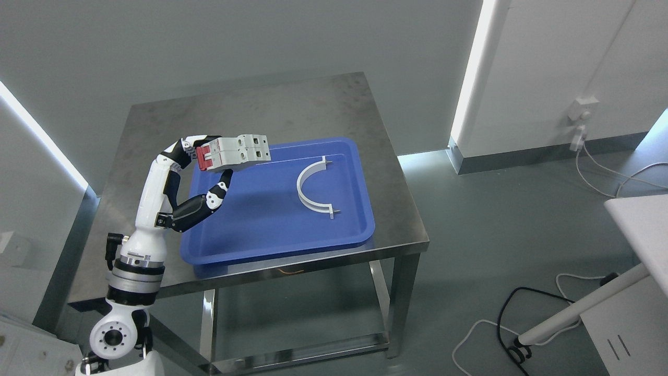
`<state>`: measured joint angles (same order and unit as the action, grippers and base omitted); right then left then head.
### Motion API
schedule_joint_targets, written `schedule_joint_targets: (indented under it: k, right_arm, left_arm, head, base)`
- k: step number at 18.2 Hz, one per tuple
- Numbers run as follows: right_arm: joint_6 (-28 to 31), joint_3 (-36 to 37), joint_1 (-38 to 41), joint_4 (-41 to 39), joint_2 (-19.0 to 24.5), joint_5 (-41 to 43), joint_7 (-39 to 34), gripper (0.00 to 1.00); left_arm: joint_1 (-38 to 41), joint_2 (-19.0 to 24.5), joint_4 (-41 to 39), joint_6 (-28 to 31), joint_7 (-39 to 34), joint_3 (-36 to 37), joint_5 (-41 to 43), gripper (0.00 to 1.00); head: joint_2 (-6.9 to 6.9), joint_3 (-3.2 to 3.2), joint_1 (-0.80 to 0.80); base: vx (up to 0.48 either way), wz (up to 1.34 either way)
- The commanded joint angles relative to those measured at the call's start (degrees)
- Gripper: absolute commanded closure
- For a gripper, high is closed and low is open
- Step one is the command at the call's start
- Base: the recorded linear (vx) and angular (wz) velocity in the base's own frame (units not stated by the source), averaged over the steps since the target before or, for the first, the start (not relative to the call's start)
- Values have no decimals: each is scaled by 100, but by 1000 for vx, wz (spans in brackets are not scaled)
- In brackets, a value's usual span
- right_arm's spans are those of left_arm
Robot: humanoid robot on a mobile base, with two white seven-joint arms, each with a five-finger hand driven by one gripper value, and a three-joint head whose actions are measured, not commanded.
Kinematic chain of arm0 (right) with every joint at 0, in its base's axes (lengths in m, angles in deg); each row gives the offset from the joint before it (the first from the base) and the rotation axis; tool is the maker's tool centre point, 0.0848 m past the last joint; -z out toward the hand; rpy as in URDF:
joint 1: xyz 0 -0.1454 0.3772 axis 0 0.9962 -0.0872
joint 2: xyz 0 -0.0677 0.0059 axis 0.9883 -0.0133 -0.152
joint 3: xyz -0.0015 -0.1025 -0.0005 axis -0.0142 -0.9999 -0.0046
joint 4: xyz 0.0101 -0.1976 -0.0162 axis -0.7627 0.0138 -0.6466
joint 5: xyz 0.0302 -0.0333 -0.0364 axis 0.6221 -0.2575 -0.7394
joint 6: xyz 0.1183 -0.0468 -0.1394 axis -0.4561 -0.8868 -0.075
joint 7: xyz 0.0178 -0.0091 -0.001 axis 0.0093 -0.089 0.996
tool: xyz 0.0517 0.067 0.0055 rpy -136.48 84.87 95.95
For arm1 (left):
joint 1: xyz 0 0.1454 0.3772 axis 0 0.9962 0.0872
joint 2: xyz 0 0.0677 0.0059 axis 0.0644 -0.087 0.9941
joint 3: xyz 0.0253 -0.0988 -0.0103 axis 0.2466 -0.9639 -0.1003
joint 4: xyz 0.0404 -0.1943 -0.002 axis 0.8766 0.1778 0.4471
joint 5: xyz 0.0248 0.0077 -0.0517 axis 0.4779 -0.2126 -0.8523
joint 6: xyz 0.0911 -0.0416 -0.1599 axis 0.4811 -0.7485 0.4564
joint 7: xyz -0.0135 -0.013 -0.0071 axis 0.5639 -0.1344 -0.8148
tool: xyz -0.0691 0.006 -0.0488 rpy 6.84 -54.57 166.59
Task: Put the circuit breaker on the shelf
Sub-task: 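Hold the breaker raised in the left hand while turning toward the bin shelves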
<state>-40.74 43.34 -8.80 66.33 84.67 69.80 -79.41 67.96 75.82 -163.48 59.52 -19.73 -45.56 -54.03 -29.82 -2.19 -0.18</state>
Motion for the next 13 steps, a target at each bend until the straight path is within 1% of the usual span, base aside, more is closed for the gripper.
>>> schedule_joint_targets:
  k: [1, 4, 13]
  right_arm:
    - [-159, 0, 99, 2, -100, -2, 4, 0]
    - [-159, 0, 99, 2, -100, -2, 4, 0]
    - [-159, 0, 99, 2, -100, -2, 4, 0]
  left_arm:
    - [-2, 87, -33, 19, 3, 34, -30, 86]
    - [-2, 87, -25, 19, 3, 43, -91, 86]
    - [42, 87, -7, 19, 12, -106, -355, 86]
  head:
    - [0, 0, 0]
    - [0, 0, 0]
    - [0, 0, 0]
  base:
    - [-138, 9]
    - [-188, 49]
    - [-278, 2]
